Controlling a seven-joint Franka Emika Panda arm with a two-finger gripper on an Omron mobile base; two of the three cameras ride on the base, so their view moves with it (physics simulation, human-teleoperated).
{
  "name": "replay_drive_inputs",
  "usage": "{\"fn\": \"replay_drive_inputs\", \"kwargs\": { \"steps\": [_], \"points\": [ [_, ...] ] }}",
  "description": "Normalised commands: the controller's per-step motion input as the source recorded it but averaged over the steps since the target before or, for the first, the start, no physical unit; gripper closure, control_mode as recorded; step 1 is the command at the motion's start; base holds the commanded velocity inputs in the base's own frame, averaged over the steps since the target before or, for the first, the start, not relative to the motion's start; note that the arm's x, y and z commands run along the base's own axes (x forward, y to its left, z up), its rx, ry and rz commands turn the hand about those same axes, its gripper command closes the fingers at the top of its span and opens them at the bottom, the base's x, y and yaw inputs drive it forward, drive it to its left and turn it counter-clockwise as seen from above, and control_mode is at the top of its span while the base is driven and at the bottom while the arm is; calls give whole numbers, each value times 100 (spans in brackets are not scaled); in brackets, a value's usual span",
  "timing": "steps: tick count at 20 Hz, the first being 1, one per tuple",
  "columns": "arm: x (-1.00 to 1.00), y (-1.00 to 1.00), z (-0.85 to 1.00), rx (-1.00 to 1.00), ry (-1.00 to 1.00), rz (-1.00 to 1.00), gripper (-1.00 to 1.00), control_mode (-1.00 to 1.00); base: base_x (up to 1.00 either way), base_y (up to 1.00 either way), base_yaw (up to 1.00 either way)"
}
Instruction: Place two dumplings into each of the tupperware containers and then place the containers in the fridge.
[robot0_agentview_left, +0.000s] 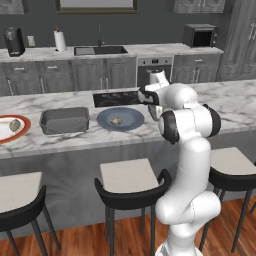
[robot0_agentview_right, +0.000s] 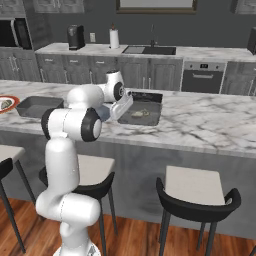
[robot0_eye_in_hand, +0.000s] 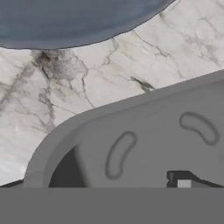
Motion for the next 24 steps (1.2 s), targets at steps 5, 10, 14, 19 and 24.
{"fn": "replay_drive_inputs", "kwargs": {
  "steps": [5, 10, 14, 19, 24],
  "points": [
    [0, -29, -12, 0, 0, 0, 100, -100, 0, 0, 0],
    [-1, -16, -5, 0, 0, 1, 100, -100, 0, 0, 0],
    [-23, 0, 9, 0, 0, 7, 100, -100, 0, 0, 0],
    [-38, -5, 58, 0, -5, 5, 100, -100, 0, 0, 0],
    [-79, -14, 78, 0, -14, 8, 100, -100, 0, 0, 0]
  ]
}}
